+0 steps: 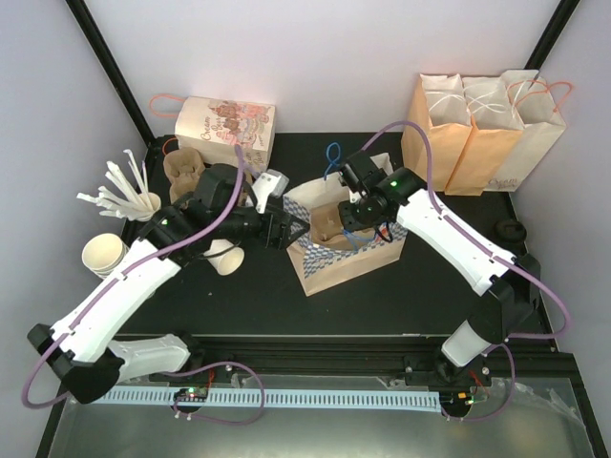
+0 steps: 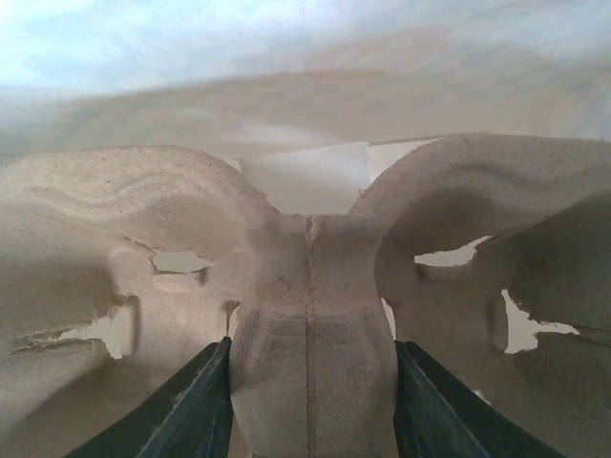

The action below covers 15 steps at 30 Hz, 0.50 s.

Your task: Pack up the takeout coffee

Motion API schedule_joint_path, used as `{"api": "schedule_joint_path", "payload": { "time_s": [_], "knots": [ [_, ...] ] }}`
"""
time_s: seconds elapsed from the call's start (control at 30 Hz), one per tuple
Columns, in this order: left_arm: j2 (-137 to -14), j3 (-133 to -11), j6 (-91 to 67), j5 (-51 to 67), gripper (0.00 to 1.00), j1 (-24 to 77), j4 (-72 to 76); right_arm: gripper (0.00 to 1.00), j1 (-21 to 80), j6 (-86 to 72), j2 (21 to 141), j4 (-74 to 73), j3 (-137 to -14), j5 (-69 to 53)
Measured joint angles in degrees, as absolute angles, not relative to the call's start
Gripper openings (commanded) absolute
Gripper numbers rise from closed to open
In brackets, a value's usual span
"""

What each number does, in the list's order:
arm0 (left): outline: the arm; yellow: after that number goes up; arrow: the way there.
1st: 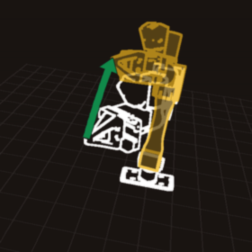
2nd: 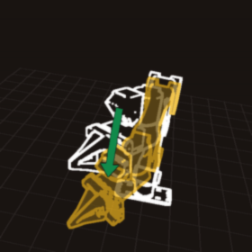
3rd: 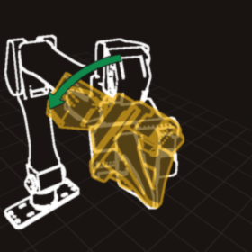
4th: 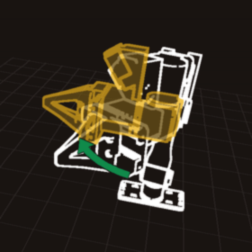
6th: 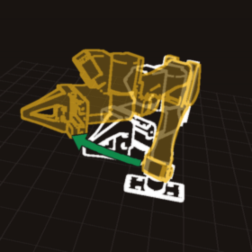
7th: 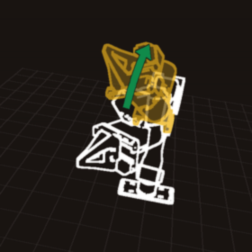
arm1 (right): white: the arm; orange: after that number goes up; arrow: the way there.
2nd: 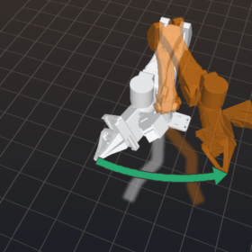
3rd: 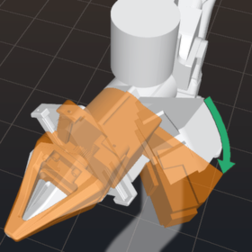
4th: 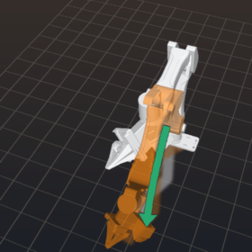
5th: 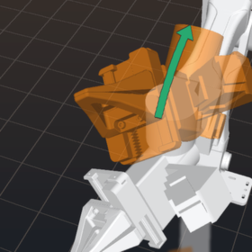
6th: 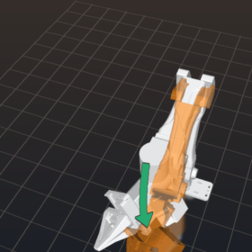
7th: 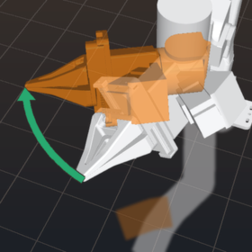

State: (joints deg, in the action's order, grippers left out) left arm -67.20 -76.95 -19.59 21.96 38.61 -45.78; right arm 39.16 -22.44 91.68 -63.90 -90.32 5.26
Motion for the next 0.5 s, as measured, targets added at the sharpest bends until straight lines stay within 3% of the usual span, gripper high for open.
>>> {"api": "schedule_joint_path", "payload": {
  "time_s": [0.3,0.5],
  "knots": [
    [-66.17,-77.67,-13.96,10.55,0.87,36.73,-45.21,0.47,39.86,-17.85,91.68,-63.99,-87.59,4.34],
    [-76.69,-87.18,-6.66,9.23,0.76,36.71,-46.28,0.47,40.1,-16.36,92.29,-65.39,-89.32,3.95]
  ]
}}
